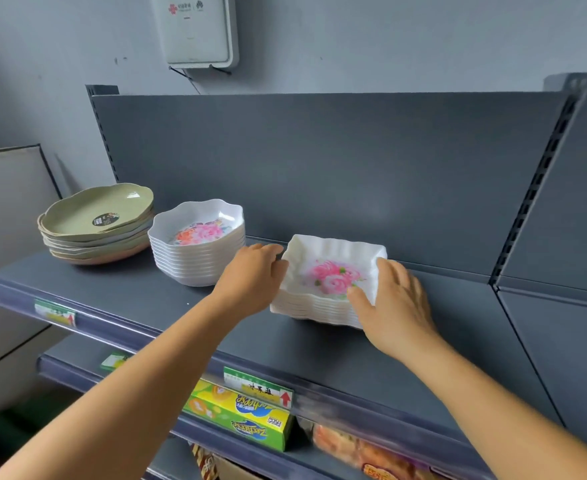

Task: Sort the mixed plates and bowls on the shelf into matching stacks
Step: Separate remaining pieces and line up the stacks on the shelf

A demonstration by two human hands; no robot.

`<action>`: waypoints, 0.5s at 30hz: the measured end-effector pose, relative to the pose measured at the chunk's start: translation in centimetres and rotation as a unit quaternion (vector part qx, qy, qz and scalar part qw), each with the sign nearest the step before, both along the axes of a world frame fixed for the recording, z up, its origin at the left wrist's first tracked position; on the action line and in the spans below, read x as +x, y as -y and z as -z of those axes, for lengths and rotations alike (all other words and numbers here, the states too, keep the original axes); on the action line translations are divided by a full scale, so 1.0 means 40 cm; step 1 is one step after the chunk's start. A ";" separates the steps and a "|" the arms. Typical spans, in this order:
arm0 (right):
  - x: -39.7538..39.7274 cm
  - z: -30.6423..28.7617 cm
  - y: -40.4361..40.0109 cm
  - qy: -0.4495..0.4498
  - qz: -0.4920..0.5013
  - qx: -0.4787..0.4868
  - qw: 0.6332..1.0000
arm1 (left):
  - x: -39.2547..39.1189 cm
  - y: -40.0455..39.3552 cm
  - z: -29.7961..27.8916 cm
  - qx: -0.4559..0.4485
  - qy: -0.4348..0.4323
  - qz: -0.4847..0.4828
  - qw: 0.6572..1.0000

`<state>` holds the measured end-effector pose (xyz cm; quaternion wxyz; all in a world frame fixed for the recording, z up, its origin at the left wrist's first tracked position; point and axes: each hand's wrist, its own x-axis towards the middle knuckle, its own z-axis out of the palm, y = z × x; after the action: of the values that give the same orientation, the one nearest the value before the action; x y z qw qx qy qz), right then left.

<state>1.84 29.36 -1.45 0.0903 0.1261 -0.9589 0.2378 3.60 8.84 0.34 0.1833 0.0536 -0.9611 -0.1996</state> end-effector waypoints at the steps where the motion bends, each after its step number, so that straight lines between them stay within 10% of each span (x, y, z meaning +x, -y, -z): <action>1: 0.012 -0.001 0.015 -0.046 -0.025 0.045 0.998 | 0.006 0.020 0.004 -0.052 -0.020 -0.005 0.998; 5: 0.054 0.009 0.104 -0.085 -0.081 0.118 0.986 | 0.027 0.137 0.020 -0.209 -0.012 -0.050 0.976; 15: 0.061 0.059 0.249 -0.123 0.015 0.099 0.987 | 0.015 0.337 0.051 -0.232 0.003 0.004 0.973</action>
<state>4.28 19.40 -3.83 0.1984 0.1487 -0.9609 0.1234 4.20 -4.64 -1.70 0.1867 0.0067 -0.9820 0.0280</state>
